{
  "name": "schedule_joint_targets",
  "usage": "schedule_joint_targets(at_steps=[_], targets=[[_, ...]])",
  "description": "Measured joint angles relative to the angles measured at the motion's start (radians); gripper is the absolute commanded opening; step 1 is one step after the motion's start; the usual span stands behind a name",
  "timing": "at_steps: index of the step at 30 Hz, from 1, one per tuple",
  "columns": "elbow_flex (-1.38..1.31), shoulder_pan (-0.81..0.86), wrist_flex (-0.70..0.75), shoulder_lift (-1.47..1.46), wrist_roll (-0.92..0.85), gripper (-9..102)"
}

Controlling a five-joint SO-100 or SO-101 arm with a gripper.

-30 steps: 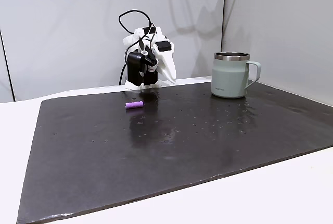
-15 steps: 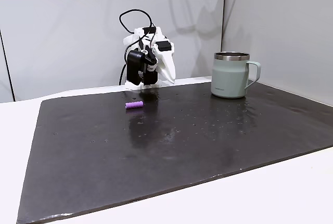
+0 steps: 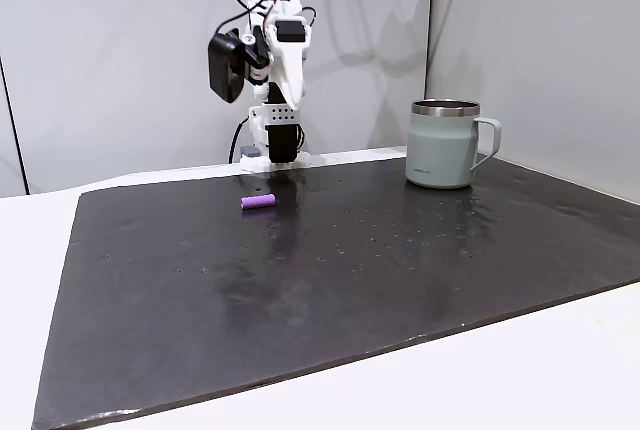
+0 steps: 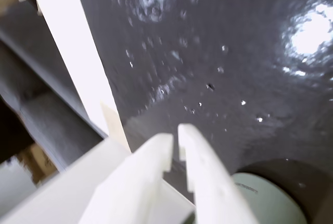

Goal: Grasp a pengrip and put it in the cup.

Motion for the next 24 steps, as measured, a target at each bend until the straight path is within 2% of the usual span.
schedule_joint_targets(at_steps=[4, 7, 13, 24], targets=[[-0.225, 0.084, 0.143, -0.173, -0.069, 8], [-0.328, 0.158, 0.193, -0.29, -0.118, 12], [-0.433, 0.232, 0.213, -0.477, -0.255, 19], [-0.563, 0.341, 0.218, -0.894, -0.456, 22]])
